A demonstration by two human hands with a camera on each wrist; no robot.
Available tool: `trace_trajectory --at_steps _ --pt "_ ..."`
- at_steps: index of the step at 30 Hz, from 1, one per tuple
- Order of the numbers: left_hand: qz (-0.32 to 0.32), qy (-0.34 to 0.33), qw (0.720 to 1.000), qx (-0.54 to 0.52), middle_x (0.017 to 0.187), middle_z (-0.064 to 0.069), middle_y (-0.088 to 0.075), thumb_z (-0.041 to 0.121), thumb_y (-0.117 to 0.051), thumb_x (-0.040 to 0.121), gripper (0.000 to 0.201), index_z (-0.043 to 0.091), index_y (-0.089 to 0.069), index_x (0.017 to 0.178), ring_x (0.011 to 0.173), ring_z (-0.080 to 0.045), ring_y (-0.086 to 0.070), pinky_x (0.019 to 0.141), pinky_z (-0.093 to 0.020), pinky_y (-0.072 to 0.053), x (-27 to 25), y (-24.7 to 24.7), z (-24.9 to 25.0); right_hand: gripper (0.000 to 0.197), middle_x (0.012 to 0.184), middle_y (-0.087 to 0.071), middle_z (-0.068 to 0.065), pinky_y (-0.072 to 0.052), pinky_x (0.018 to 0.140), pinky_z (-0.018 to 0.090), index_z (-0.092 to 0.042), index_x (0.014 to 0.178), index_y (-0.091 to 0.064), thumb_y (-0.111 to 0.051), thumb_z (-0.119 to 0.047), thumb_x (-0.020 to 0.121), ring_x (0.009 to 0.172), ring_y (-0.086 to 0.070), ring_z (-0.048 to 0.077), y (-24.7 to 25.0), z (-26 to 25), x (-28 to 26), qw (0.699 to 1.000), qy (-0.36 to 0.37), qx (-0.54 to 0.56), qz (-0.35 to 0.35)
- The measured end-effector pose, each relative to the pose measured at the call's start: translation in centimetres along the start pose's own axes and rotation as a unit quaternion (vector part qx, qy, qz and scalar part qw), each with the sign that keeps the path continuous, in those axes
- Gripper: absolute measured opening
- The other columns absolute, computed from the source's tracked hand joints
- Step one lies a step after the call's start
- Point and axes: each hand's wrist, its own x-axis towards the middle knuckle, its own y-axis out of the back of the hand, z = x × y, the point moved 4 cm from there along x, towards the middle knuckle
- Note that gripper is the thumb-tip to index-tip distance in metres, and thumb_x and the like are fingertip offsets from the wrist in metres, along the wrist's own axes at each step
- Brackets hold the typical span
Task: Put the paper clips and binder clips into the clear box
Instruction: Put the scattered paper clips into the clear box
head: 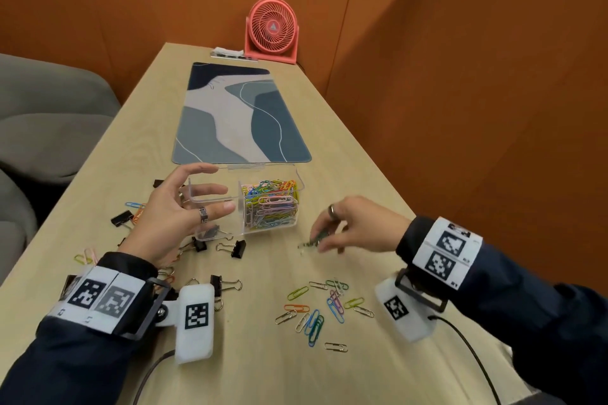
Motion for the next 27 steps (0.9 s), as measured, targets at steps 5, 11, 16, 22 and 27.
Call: trace_trajectory --at_steps 5,11,16,22,27 --pt "-0.006 0.002 1.0 0.013 0.104 -0.007 -0.07 0.017 -0.078 0.054 0.054 0.037 -0.061 0.101 0.094 -0.028 -0.068 0.082 -0.05 -0.053 0.0 -0.1 -0.1 0.014 0.076 -0.066 -0.005 -0.054 0.061 0.016 -0.01 0.093 -0.07 -0.072 -0.01 0.079 0.059 -0.062 0.01 4.3 -3.7 2.0 0.992 0.061 0.015 0.112" --pt "-0.006 0.006 1.0 0.009 0.101 -0.007 -0.071 0.018 -0.08 0.051 0.054 0.038 -0.063 0.098 0.096 -0.034 -0.067 0.081 -0.056 -0.051 0.0 -0.3 -0.2 0.02 0.087 -0.071 0.002 -0.042 0.057 0.0 -0.011 0.097 -0.073 -0.074 -0.014 0.077 0.061 -0.057 -0.001 3.6 -5.3 4.9 0.984 0.053 -0.05 0.162" --pt "-0.004 0.01 1.0 0.01 0.103 -0.007 -0.07 0.018 -0.08 0.051 0.055 0.038 -0.062 0.1 0.097 -0.034 -0.067 0.082 -0.058 -0.052 0.0 -0.2 -0.1 0.026 0.089 -0.068 -0.001 -0.043 0.065 0.002 -0.013 0.104 -0.07 -0.074 -0.014 0.078 0.074 -0.059 0.004 2.6 -5.5 5.0 0.979 0.071 -0.05 0.183" --pt "-0.006 0.004 1.0 0.009 0.104 -0.008 -0.07 0.017 -0.079 0.052 0.057 0.034 -0.061 0.103 0.097 -0.032 -0.067 0.082 -0.055 -0.053 0.0 -0.2 -0.2 0.017 0.087 -0.063 -0.005 -0.038 0.066 0.009 -0.018 0.101 -0.073 -0.065 -0.019 0.086 0.073 -0.05 0.005 2.4 -5.4 4.4 0.974 0.099 -0.117 0.167" --pt "-0.012 0.01 1.0 0.013 0.102 -0.006 -0.071 0.023 -0.09 0.049 0.063 0.037 -0.062 0.103 0.096 -0.029 -0.069 0.078 -0.049 -0.056 0.2 0.0 -0.5 0.017 0.094 -0.064 0.0 -0.035 0.074 0.023 -0.022 0.101 -0.073 -0.061 -0.019 0.089 0.081 -0.041 0.009 2.6 -4.7 4.1 0.967 0.079 -0.189 0.152"
